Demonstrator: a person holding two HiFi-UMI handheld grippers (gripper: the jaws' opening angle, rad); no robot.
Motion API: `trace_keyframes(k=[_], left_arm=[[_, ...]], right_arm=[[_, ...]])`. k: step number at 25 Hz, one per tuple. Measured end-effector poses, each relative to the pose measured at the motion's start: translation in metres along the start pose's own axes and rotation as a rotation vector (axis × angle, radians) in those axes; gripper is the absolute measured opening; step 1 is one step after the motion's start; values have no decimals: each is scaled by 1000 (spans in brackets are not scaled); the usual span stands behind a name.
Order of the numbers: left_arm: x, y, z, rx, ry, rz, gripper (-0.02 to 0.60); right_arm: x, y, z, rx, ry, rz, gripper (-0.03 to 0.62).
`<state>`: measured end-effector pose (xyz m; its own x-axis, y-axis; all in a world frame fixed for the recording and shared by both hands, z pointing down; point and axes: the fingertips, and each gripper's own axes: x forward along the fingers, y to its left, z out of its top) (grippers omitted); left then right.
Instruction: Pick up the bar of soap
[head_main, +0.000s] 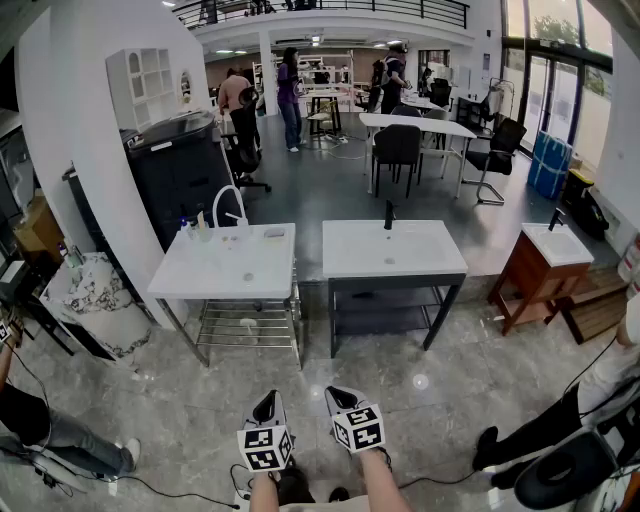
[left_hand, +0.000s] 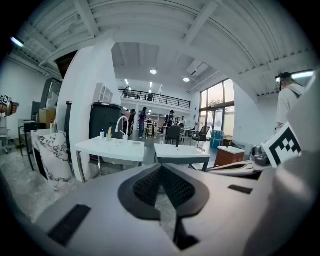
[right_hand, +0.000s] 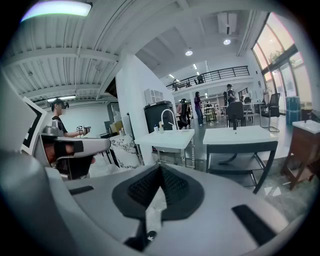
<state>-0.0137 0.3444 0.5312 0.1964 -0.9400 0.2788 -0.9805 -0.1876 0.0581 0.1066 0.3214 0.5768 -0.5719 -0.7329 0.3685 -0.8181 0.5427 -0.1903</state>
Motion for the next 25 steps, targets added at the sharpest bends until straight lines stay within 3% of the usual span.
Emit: trace_keyframes(k=[8,14,25], left_arm=[[-2,16,3,-15,3,2,6],[11,43,23,-33,-4,32,6],[70,80,50,-73,-18,7,6]], right_arm=[[11,7,6,-16,-2,3,3],[29,0,18,75,-4,-15,5],[79,-28,45,113,19,-48,5]])
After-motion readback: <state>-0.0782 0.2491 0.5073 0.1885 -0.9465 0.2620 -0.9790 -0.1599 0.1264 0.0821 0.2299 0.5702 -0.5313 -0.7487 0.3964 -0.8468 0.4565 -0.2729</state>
